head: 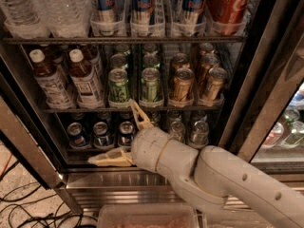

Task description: Pick blue plastic bottle from middle shelf of fridge

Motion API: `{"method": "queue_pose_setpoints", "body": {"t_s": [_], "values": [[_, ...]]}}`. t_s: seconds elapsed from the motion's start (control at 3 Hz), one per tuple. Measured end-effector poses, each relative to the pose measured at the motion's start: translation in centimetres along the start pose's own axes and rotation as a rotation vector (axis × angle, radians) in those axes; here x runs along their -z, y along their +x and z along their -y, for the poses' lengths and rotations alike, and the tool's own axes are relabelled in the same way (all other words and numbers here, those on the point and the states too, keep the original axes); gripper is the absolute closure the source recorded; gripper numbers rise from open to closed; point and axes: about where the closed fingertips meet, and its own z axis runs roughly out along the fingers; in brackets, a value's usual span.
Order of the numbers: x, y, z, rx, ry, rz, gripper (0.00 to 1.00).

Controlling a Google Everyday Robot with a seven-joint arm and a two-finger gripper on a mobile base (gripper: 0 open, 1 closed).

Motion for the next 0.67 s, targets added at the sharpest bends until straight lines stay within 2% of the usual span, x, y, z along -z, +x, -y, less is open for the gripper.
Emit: {"method": "queue_pose_setpoints", "body": {"t_s": [0.33,0.67], "values": [[-2.8,-0.2,-0.2,0.010,0.039,0.036,0.00],[-5.2,0.2,0.1,-0.017,0.090,0.046,0.00]]}}
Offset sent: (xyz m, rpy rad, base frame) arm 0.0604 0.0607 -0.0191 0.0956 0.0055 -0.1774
